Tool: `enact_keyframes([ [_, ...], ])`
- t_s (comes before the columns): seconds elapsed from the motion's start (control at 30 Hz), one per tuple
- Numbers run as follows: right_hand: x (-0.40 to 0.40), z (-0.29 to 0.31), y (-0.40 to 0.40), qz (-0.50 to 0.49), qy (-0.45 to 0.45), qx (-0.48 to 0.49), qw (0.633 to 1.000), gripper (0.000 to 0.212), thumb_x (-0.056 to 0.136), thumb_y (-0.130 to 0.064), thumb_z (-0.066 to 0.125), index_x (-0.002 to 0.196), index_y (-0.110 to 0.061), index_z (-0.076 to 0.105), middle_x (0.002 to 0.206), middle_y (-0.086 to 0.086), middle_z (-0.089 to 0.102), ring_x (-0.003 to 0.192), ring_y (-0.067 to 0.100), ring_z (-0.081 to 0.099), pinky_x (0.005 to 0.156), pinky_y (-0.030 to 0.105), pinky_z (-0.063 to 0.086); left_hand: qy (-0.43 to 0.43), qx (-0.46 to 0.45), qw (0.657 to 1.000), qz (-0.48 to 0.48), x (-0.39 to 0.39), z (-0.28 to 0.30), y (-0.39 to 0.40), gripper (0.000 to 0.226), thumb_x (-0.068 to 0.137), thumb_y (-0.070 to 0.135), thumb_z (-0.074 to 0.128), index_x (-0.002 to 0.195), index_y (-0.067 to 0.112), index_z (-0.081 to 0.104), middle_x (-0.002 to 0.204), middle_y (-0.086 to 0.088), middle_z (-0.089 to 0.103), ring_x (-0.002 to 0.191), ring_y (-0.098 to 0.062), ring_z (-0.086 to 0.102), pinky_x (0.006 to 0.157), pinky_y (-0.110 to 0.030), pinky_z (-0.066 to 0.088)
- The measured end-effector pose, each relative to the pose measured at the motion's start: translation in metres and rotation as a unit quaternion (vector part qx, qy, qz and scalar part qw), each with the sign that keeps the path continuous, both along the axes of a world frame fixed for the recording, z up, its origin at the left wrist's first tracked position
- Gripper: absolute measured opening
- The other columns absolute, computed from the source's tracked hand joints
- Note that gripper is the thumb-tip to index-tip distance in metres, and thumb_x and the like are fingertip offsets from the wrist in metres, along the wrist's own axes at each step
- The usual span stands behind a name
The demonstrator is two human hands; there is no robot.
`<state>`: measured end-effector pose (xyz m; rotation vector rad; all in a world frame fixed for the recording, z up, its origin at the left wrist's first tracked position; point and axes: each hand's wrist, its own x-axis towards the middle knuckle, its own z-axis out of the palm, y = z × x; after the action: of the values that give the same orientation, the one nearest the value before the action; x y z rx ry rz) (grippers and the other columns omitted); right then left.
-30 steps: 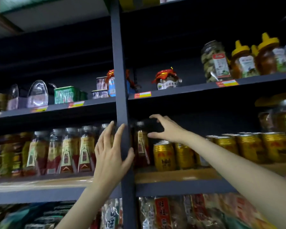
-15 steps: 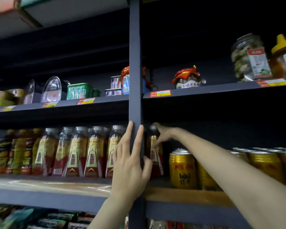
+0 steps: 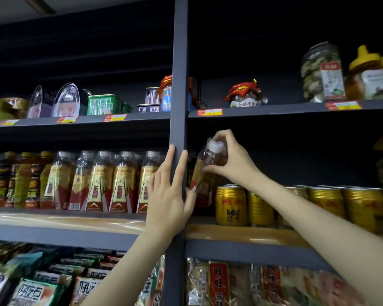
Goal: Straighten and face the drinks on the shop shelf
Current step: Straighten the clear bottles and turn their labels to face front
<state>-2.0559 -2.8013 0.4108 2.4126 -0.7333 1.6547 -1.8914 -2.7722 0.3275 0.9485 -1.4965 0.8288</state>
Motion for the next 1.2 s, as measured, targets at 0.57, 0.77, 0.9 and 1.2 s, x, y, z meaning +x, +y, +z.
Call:
enact_keyframes([
  [0.57,-0.047,0.023,0.133,0.173,-0.362,0.13,0.907,0.04,0.081,-0.012,0.071,0.107,-0.022,0.042,0.111,0.013,0.062,0.089,0.02,0.066,0.064,0.032,0.058,0.135,0.277,0.837,-0.452,-0.02,0.01,0.09,0.081,0.077,0.061,0.057,0.144,0.039,0.017,0.141,0.017,0.037,0.127,-0.001,0.041,0.106,-0.027,0.036],
  [0.77,-0.035,0.008,0.146,0.161,-0.357,0.194,0.9,0.039,0.089,-0.02,0.063,0.12,-0.022,0.039,0.105,0.01,0.059,0.089,0.02,0.064,0.069,0.032,0.057,0.245,0.339,0.677,-0.606,-0.013,-0.003,0.107,0.057,0.071,0.031,0.072,0.122,0.018,0.052,0.123,-0.007,0.06,0.104,-0.017,0.065,0.085,-0.036,0.055],
  [0.9,-0.031,-0.013,0.143,0.163,-0.33,0.362,0.856,0.045,0.089,-0.03,0.061,0.126,-0.027,0.036,0.113,0.011,0.051,0.095,0.033,0.064,0.075,0.045,0.057,0.19,0.248,0.791,-0.526,0.006,0.007,0.111,0.067,0.064,0.036,0.076,0.125,0.037,0.049,0.128,0.01,0.052,0.116,-0.002,0.051,0.091,-0.028,0.051],
  [1.2,-0.024,-0.028,0.142,0.239,-0.443,0.299,0.811,0.065,0.079,-0.01,0.071,0.128,-0.028,0.033,0.119,0.014,0.051,0.101,0.031,0.061,0.072,0.046,0.058,0.257,0.311,0.691,-0.6,0.002,0.015,0.116,0.083,0.066,0.025,0.075,0.138,0.028,0.033,0.131,-0.001,0.048,0.109,-0.017,0.06,0.087,-0.03,0.053],
])
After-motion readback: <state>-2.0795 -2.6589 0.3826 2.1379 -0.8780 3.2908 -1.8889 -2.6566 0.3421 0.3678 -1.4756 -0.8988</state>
